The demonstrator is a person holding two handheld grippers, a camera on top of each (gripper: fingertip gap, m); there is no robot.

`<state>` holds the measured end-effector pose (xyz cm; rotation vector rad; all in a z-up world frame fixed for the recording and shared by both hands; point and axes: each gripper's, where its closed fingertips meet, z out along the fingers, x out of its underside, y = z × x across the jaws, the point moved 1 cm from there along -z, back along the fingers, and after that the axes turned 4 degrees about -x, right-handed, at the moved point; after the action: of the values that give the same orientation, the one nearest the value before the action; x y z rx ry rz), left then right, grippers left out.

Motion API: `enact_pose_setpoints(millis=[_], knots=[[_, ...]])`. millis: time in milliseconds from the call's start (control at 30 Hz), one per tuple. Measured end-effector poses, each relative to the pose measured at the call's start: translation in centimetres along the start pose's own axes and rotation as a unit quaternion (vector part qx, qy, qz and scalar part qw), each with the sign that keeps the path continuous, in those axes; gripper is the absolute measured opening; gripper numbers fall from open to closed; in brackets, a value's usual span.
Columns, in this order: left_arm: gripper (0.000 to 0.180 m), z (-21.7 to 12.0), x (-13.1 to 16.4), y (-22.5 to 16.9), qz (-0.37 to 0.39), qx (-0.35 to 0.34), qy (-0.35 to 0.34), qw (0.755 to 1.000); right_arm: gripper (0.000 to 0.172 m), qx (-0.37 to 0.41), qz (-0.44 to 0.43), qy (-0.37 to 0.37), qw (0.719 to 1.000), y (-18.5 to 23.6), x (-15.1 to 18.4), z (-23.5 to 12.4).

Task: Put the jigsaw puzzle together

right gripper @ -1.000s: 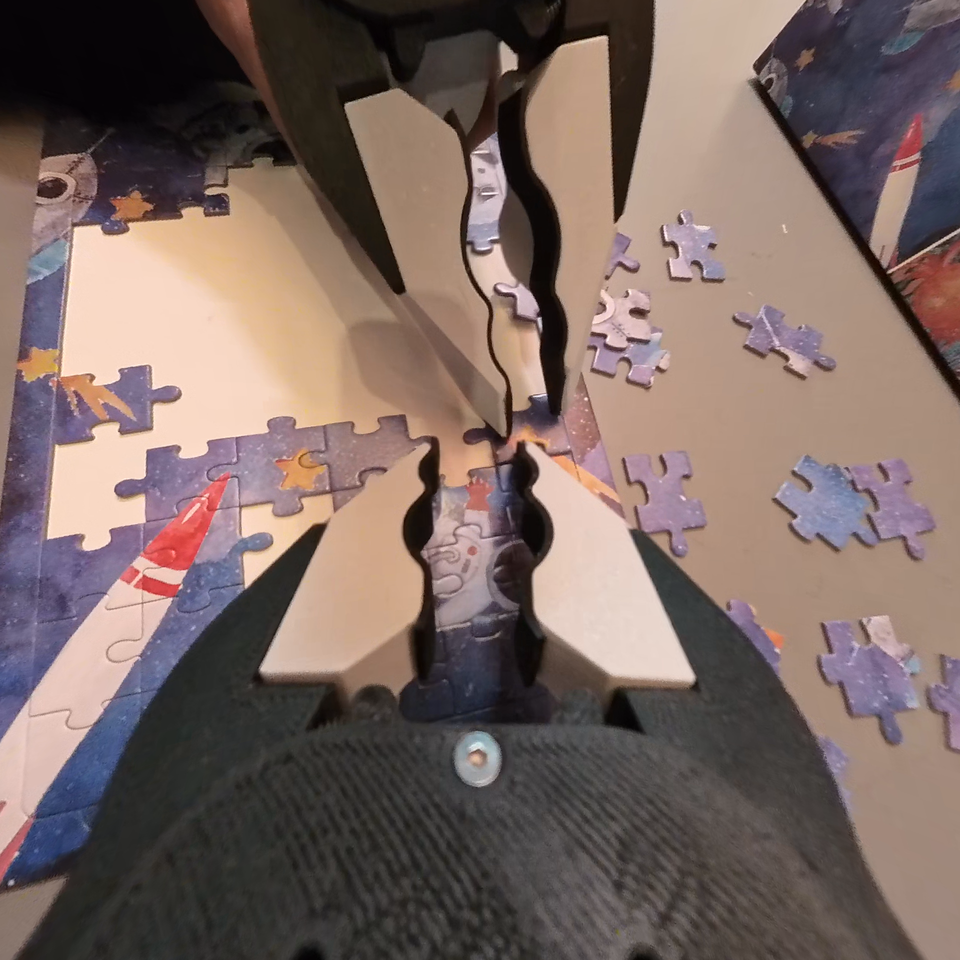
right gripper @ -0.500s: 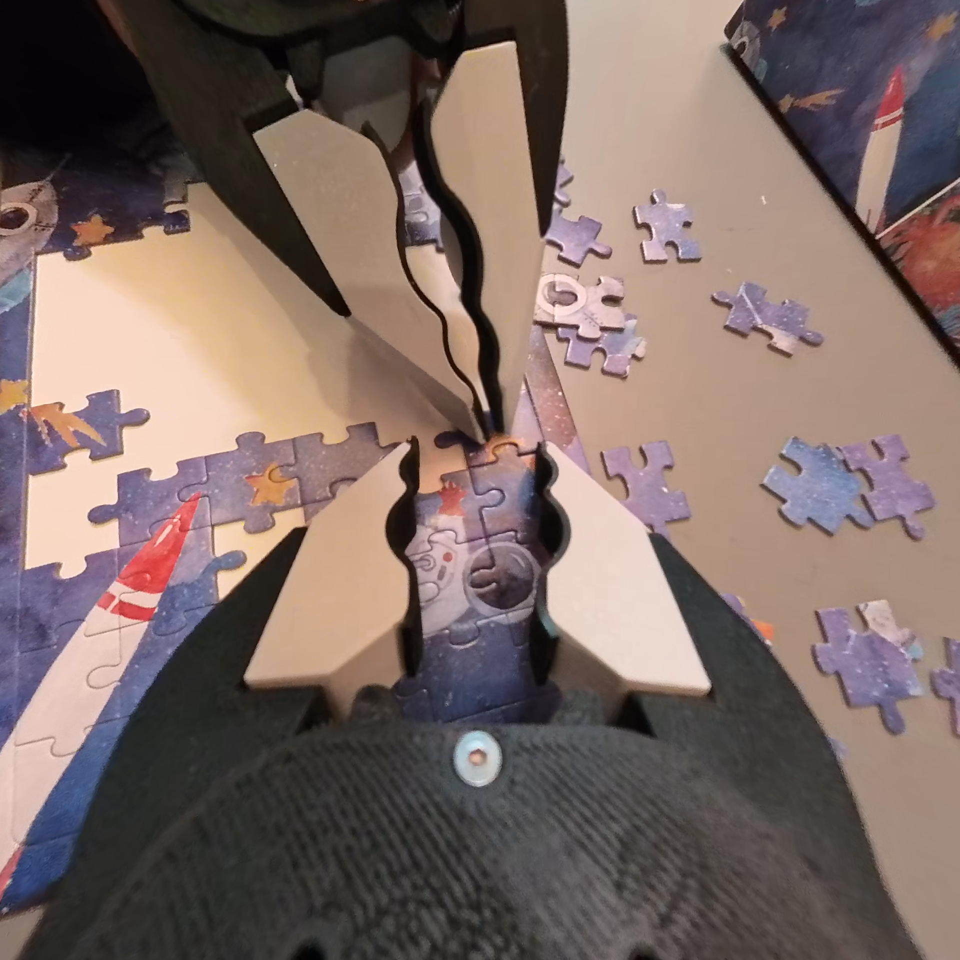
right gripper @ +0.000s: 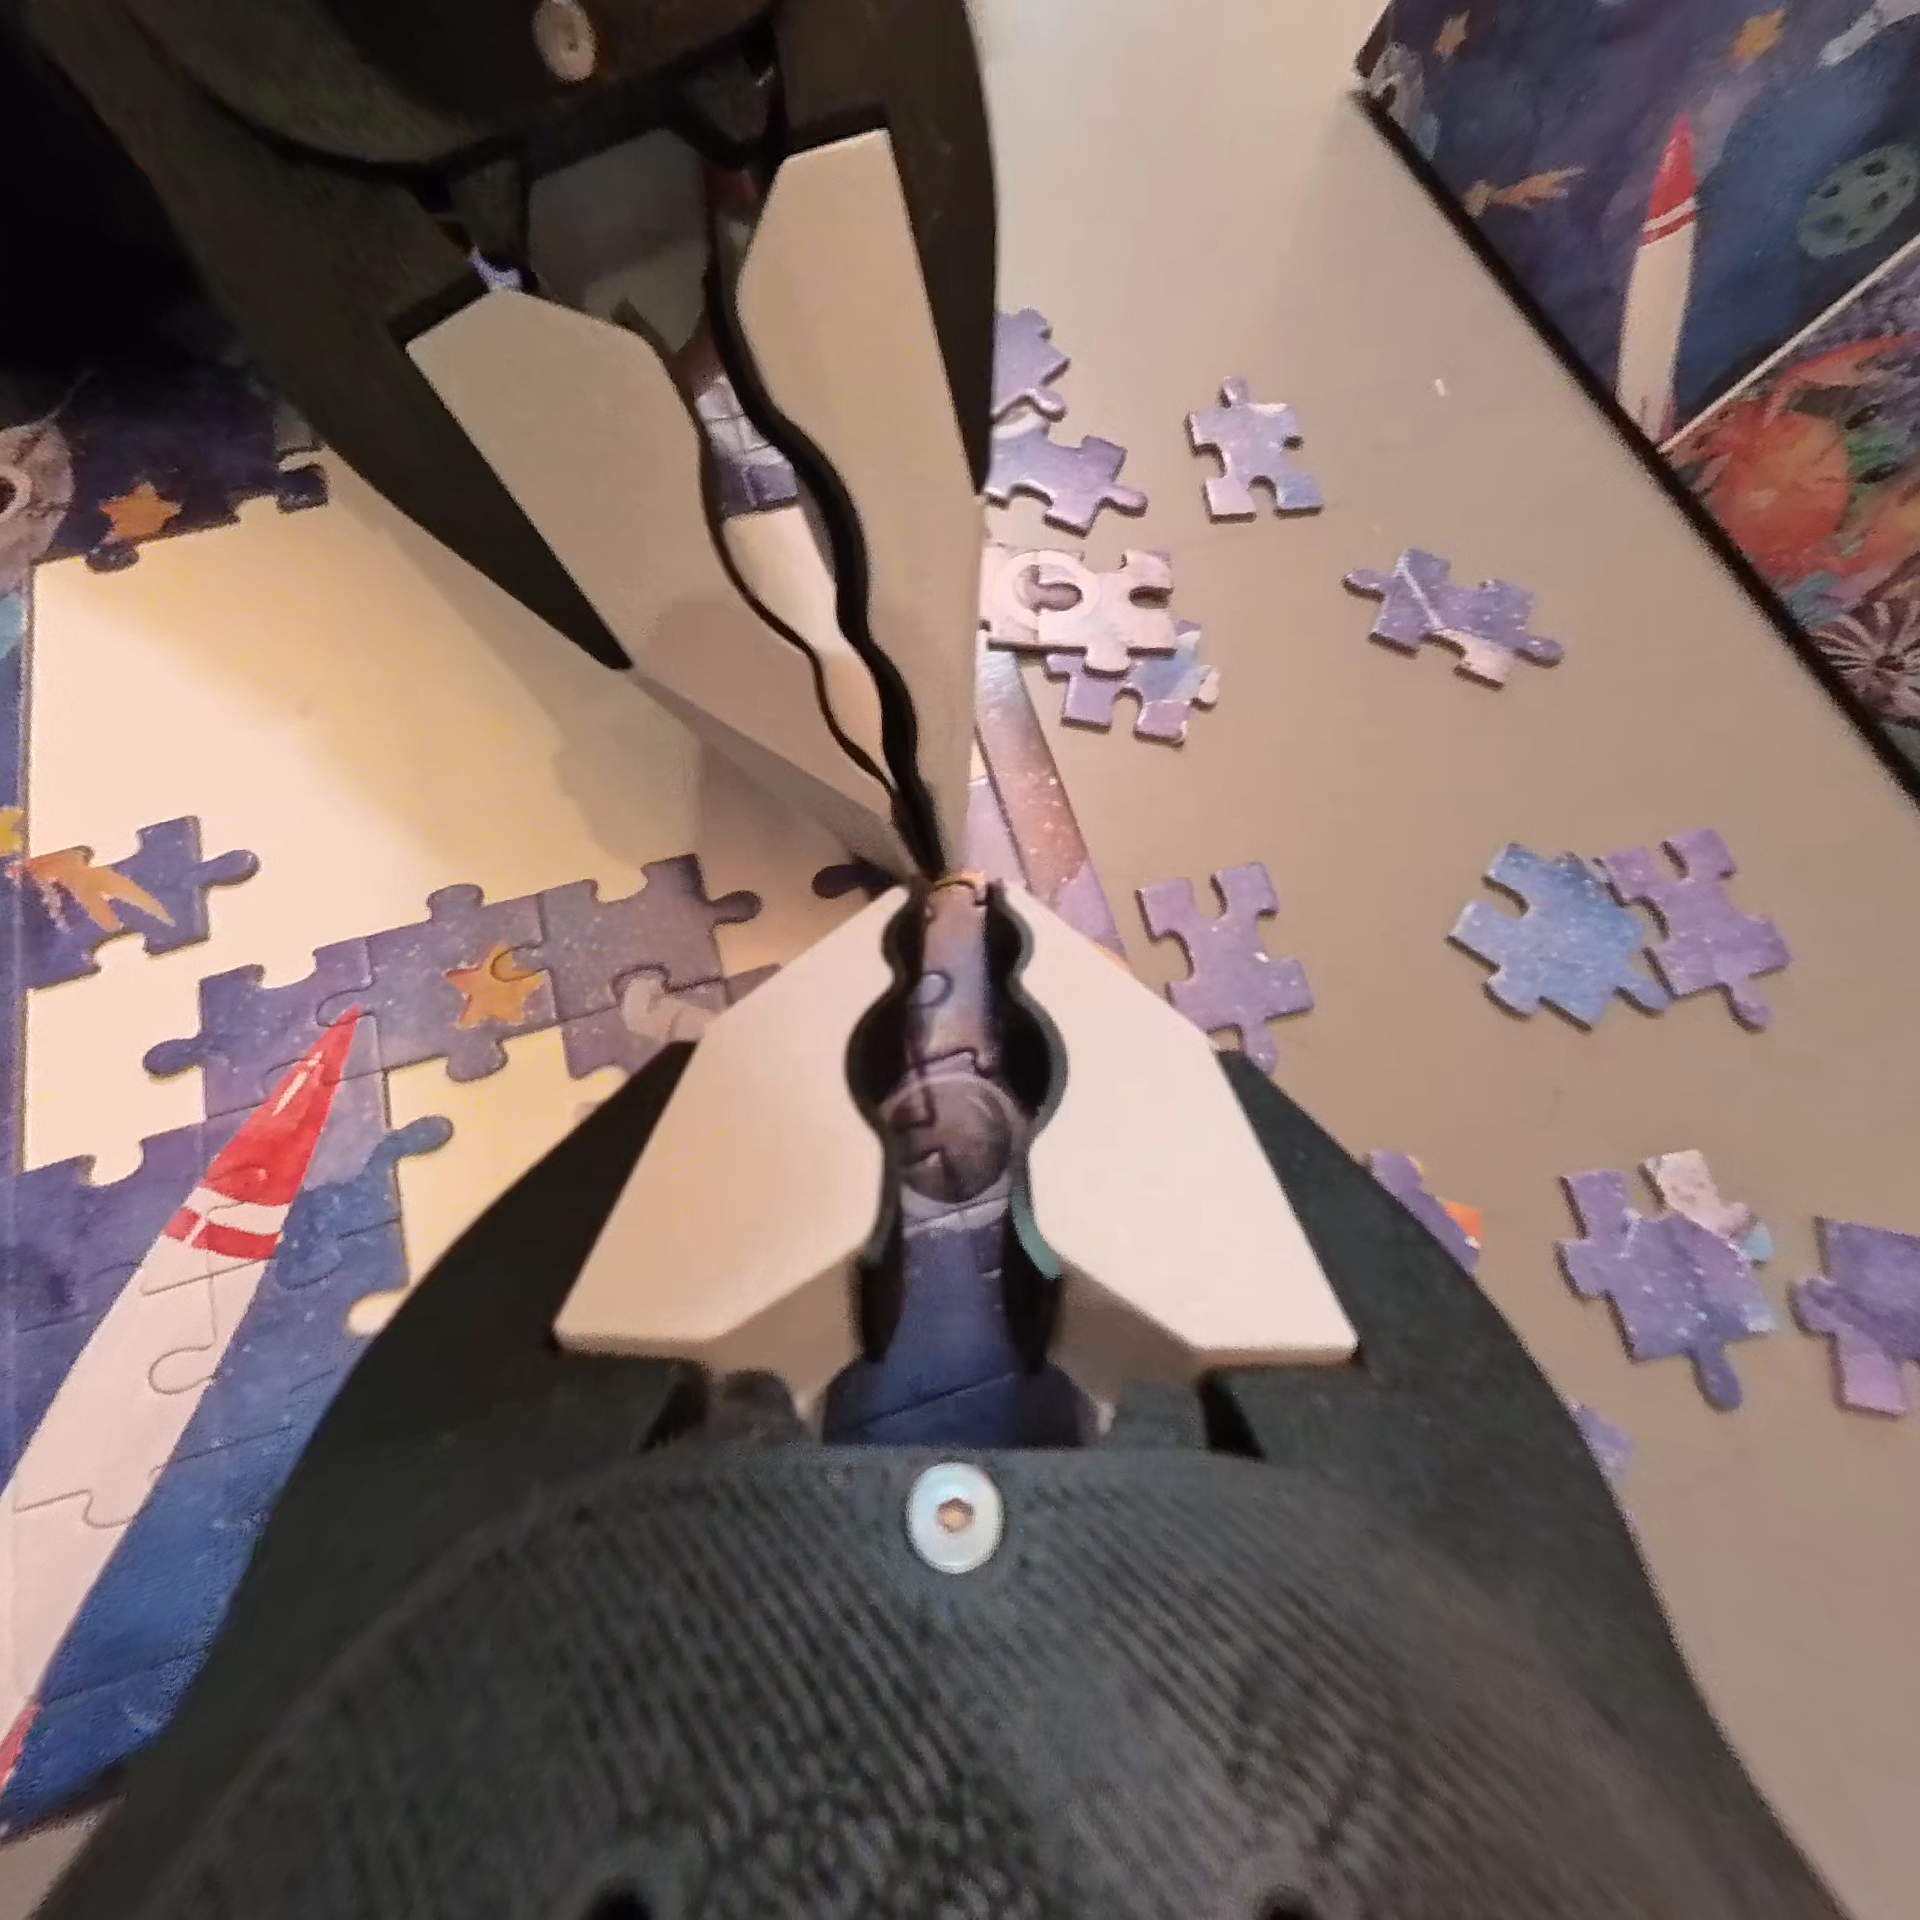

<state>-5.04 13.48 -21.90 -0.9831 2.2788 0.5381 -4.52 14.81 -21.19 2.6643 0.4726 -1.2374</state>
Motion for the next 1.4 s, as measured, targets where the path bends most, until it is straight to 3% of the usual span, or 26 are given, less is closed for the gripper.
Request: enact_pose_setpoints(millis=[67,667,900,1333,1400], knots=[[0.0,0.0,0.0,0.0,-0.003,0.002,-0.002,1.0,0.0,0.014,0.006,-0.008,1.0,-0.6,-0.2,0.0],[0.0,-0.3,0.2,0.2,0.005,-0.002,0.008,1.0,0.0,0.037,-0.004,0.017,0.999,-1.0,0.0,0.4],[0.015,-0.1,0.0,-0.4,0.011,0.002,0.007,1.0,0.0,0.033,0.003,0.015,0.999,-1.1,0.1,0.5],[0.012,-0.1,0.1,-0.5,-0.004,0.013,0.012,1.0,0.0,0.056,-0.026,0.04,0.997,-1.0,0.1,0.5],[0.003,-0.1,0.0,-0.8,-0.017,0.03,0.01,0.999,0.0,0.057,-0.022,0.048,0.997,-1.1,0.1,0.6]])
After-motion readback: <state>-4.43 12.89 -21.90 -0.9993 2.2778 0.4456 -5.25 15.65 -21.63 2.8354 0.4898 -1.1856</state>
